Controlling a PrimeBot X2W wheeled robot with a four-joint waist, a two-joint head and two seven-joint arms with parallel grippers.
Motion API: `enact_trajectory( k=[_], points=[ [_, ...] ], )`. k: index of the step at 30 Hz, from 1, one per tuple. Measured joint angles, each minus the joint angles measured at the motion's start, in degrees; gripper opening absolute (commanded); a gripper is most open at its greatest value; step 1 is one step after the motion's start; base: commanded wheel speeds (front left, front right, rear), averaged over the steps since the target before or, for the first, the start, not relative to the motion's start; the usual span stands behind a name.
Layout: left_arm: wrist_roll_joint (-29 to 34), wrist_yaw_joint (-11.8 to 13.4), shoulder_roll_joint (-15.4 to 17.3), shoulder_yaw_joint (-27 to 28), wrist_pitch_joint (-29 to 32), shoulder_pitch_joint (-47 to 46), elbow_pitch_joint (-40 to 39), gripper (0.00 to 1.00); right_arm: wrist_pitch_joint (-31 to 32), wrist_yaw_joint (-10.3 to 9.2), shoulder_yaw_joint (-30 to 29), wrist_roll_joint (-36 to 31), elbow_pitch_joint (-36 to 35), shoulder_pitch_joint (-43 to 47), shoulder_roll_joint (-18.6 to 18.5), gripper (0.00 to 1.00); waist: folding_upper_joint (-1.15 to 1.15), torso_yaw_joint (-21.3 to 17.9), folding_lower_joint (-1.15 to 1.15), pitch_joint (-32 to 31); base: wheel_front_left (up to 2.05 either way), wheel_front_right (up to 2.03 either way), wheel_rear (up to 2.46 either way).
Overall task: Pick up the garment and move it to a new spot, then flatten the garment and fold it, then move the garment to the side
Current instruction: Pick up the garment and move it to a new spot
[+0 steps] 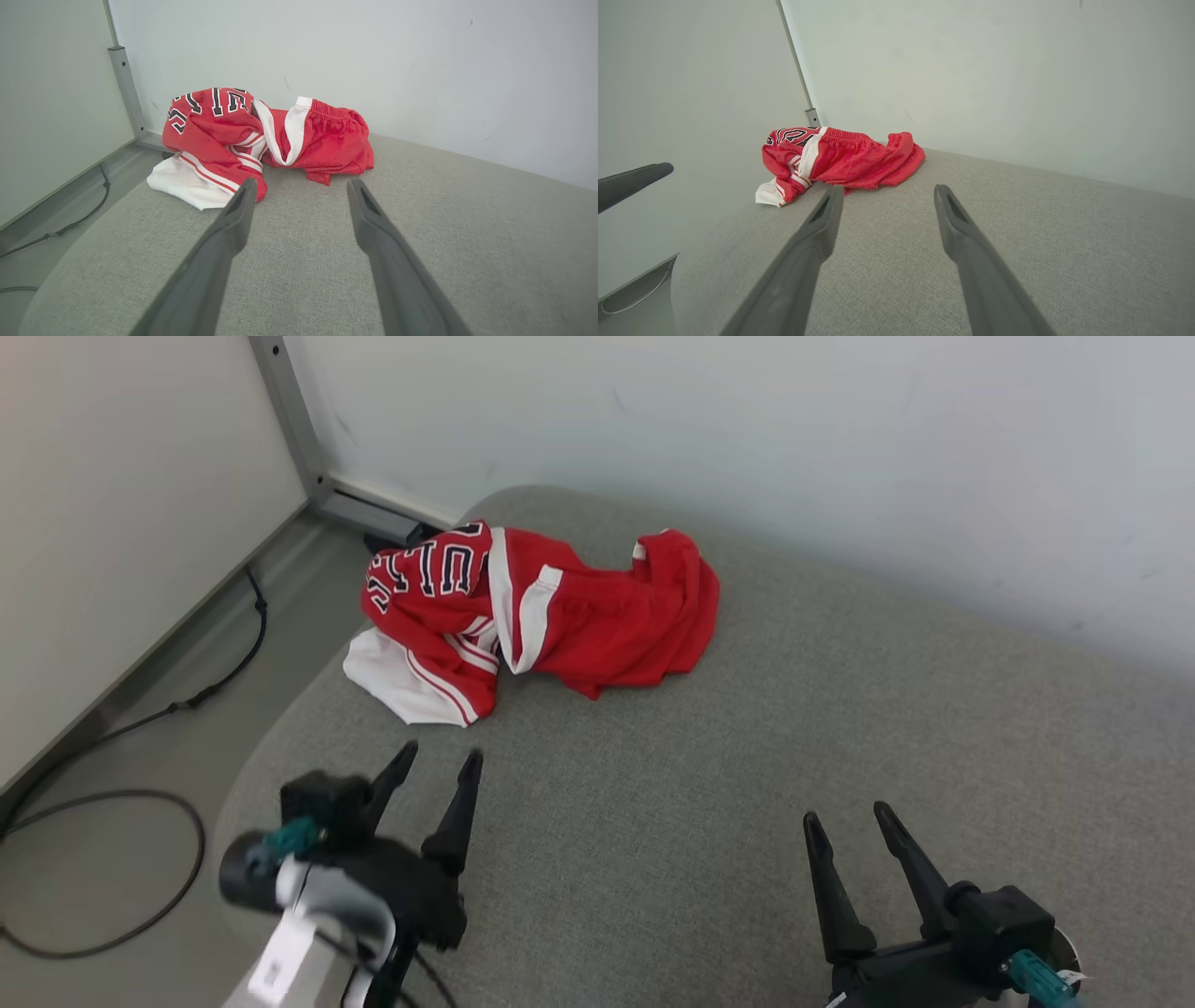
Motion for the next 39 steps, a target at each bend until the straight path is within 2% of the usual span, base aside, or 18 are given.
enact_trajectory(
  k=[6, 11, 17, 26, 28, 32, 38, 39],
  points=[
    [0.23, -0.82, -2.56, -0.05, 4.90, -10.11, 4.95, 1.00, 1.43, 0.12, -0.13, -0.60, -6.34, 2.75, -2.13, 1.00, 0.00, 0.36, 0.01, 3.86, 0.00, 0.00, 0.00],
    [-0.22, -0.25, -1.94, 2.03, 8.23, -13.63, 9.15, 1.00, 3.00, 0.12, 0.76, -2.02, -11.83, 3.61, -2.58, 1.00, 0.00, -0.71, 0.01, 7.17, 0.00, 0.00, 0.00],
    [-0.80, 0.19, -1.72, 3.97, 10.57, -19.03, 12.43, 1.00, 4.05, -0.41, -0.27, -2.59, -18.16, 6.15, -4.03, 1.00, 0.00, -3.97, 0.01, 10.65, 0.00, 0.00, 0.00],
    [-2.77, 1.31, 1.15, 7.72, 12.27, -22.64, 16.68, 1.00, 7.14, 0.08, 1.29, -3.16, -22.97, 5.20, -4.94, 1.00, 0.00, -9.75, 0.02, 16.42, 0.00, 0.00, 0.00],
    [-3.01, 2.71, 2.05, 8.84, 12.52, -23.67, 17.40, 1.00, 7.92, 0.41, 2.13, -3.57, -23.76, 3.68, -4.94, 1.00, 0.01, -11.10, 0.01, 17.78, 0.00, 0.00, 0.00],
    [-2.98, 3.76, 4.36, 9.80, 13.04, -25.99, 18.74, 1.00, 9.10, 1.09, 2.98, -3.58, -25.37, 1.91, -5.03, 1.00, 0.00, -13.79, 0.01, 20.57, 0.00, 0.00, 0.00],
    [-2.91, 4.53, 4.31, 10.28, 13.45, -29.35, 20.93, 1.00, 10.10, 1.21, 1.63, -3.58, -26.55, -1.09, -5.75, 1.00, 0.01, -17.34, 0.01, 25.05, 0.00, 0.00, 0.00],
    [-2.91, 4.57, 4.15, 10.27, 13.45, -30.06, 21.59, 0.45, 10.11, 1.21, 1.18, -3.58, -26.47, -1.82, -5.80, 1.00, 0.01, -17.96, 0.02, 25.66, 0.00, 0.00, 0.00]
  ],
)
